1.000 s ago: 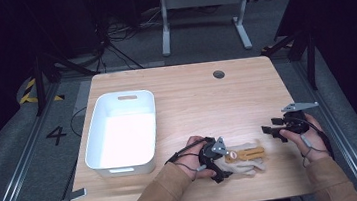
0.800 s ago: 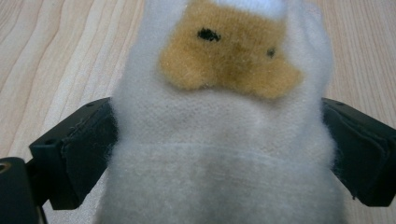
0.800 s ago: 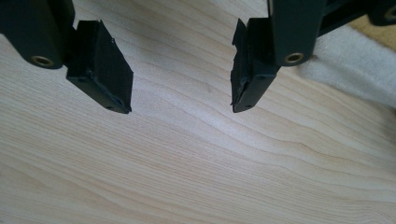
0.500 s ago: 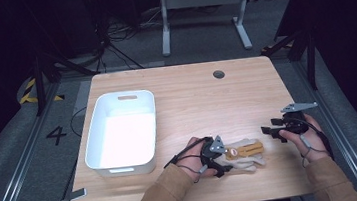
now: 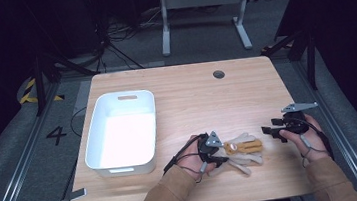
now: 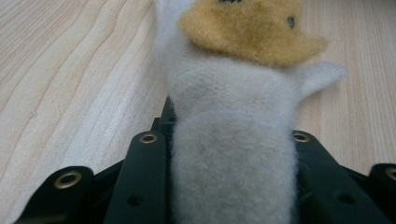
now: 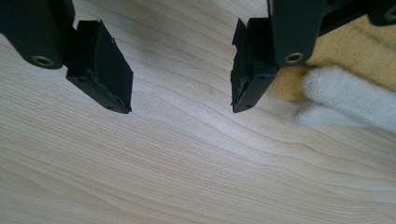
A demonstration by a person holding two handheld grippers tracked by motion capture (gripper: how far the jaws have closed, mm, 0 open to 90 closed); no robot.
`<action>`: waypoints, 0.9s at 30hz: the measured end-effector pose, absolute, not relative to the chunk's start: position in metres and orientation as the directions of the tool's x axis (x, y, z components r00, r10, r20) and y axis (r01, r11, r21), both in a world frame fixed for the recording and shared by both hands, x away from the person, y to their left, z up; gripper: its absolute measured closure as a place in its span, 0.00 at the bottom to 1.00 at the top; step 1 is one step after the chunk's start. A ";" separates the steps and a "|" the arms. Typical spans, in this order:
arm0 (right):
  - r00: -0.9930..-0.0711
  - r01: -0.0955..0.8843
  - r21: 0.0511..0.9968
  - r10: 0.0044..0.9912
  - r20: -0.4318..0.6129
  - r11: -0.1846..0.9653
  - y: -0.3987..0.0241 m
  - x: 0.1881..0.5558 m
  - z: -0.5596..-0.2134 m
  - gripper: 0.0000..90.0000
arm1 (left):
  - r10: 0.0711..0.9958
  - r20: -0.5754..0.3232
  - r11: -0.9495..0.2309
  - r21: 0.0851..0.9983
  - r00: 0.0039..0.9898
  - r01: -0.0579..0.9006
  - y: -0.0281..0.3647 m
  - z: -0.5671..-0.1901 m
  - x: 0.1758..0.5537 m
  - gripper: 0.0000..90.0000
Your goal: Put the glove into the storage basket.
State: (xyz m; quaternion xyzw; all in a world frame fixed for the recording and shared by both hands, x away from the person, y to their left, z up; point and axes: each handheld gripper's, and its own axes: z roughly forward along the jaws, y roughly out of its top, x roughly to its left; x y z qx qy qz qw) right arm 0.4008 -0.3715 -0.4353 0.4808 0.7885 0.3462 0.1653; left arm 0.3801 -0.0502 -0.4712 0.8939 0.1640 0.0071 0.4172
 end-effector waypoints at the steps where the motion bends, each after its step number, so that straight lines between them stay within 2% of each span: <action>1: -0.483 0.644 0.703 0.873 0.069 0.302 -0.371 0.401 -0.436 0.44 | 0.299 -0.126 -0.598 0.748 0.946 0.288 -0.050 -0.471 0.380 0.74; 9: -0.482 0.647 0.701 0.874 0.070 0.300 -0.371 0.401 -0.437 0.44 | 0.298 -0.123 -0.599 0.748 0.947 0.286 -0.051 -0.471 0.381 0.73; 18: -0.477 0.648 0.702 0.876 0.072 0.295 -0.372 0.402 -0.437 0.44 | 0.350 -0.090 -0.591 0.751 0.932 0.294 -0.057 -0.471 0.374 0.77; 27: -0.473 0.644 0.709 0.878 0.072 0.289 -0.376 0.402 -0.436 0.44 | 0.364 -0.122 -0.577 0.749 0.923 0.327 -0.057 -0.467 0.376 0.78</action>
